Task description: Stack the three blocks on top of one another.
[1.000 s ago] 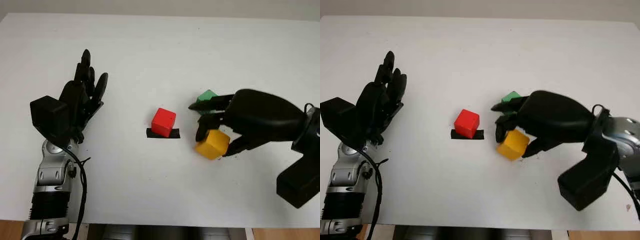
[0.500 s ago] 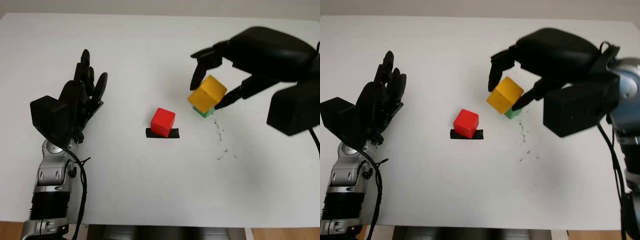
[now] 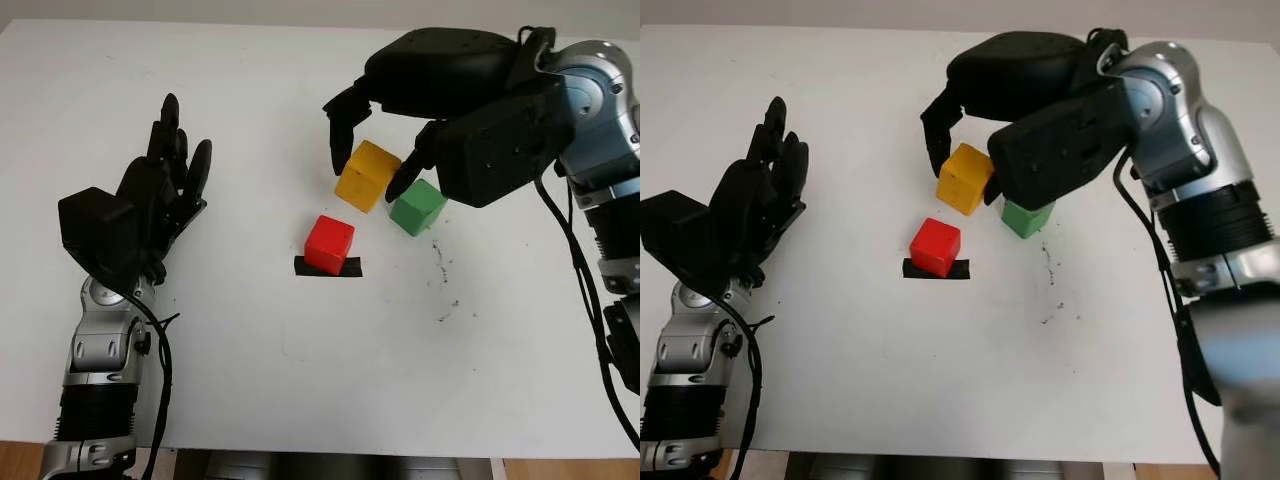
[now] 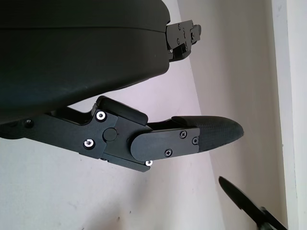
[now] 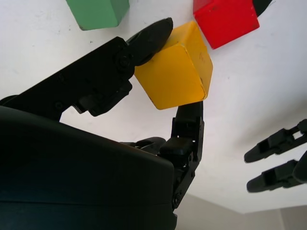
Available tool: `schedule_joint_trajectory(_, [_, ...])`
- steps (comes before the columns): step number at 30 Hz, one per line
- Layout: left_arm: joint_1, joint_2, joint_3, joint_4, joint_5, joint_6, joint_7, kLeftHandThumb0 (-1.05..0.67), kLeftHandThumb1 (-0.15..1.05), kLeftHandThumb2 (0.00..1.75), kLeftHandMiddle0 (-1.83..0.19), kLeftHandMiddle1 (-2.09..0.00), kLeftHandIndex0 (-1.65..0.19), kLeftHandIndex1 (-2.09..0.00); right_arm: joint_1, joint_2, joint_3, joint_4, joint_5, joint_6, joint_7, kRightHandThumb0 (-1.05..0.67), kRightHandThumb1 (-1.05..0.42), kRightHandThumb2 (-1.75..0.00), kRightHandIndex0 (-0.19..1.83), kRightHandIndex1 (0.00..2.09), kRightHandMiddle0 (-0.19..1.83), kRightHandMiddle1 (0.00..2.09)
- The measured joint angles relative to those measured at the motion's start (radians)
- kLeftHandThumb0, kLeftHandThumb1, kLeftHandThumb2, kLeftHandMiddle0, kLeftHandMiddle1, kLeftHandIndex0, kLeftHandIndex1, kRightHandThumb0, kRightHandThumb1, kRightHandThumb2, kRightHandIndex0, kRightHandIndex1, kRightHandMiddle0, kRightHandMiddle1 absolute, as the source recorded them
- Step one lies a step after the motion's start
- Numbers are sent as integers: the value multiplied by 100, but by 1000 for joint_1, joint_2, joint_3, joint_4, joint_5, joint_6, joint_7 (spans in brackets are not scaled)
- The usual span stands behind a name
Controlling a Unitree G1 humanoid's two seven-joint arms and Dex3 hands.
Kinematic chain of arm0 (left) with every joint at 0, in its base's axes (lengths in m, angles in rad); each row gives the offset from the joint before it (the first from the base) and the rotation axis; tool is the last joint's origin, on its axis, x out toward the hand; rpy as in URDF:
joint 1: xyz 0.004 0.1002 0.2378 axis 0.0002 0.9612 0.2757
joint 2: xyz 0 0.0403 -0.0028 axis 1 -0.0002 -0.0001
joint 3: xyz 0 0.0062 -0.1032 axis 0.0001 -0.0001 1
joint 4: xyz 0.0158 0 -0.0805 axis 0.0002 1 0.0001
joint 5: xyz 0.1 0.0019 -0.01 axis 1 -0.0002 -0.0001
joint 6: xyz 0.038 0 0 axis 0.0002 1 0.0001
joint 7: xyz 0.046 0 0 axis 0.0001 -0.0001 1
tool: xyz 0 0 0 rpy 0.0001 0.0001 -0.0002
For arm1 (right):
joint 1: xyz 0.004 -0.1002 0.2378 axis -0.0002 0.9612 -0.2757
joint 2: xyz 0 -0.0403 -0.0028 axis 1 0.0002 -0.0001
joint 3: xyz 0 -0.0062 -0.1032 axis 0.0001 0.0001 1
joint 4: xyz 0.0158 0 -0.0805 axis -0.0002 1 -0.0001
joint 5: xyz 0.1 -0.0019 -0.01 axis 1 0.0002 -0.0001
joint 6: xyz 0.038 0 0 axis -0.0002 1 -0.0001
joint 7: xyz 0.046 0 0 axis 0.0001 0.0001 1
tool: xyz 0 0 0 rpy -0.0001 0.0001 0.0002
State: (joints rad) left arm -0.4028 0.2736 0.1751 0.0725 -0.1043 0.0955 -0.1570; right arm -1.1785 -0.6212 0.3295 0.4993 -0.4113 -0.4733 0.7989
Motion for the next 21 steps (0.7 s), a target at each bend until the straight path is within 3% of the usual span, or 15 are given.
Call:
schedule_joint_trajectory(15, [0,0,0,-1,1,2,-1,-75,105,55,19,-2,19,-1,-38,59,45,45,-18,-15,28,-42,-92,-6,32,3,45,144])
schedule_joint_trajectory(21, [0,0,0,-3,1,19,2,-77,105,55,19,-1,19,0,-37,78,48,13,-9,48,75,-39,-92,-6,30,3,44,148])
